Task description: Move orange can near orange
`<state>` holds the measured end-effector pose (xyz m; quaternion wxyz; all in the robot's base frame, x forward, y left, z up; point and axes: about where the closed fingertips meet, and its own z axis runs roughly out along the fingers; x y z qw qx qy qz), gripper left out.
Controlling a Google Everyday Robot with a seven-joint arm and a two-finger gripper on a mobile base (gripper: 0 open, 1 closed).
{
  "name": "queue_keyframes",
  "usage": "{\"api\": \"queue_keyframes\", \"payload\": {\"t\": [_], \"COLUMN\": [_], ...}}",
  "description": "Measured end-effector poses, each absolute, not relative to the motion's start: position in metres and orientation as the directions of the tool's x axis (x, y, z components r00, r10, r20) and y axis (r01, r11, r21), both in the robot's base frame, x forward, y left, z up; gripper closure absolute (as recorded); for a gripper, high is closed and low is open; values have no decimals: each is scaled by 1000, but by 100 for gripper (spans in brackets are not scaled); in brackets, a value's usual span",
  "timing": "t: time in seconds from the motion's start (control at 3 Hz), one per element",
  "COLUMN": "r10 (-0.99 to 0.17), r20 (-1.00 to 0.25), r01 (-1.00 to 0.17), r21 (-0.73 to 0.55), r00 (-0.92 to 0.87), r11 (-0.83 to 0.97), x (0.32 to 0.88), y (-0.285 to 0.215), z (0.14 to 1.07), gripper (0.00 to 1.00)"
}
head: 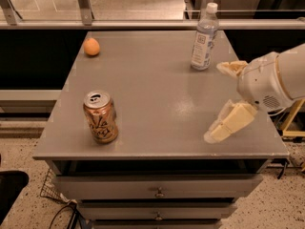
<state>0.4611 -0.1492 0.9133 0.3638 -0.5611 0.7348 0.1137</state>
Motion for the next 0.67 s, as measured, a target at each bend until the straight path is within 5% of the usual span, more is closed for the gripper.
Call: {"api": "queue_keyframes", "payload": {"t": [0.67], "r10": [-352], "r20": [-935], "r01": [-933], "r21": [-163], "r00": [43], "r11": [321], "x": [477], "y": [-88], "z": [902], "gripper": [0]}}
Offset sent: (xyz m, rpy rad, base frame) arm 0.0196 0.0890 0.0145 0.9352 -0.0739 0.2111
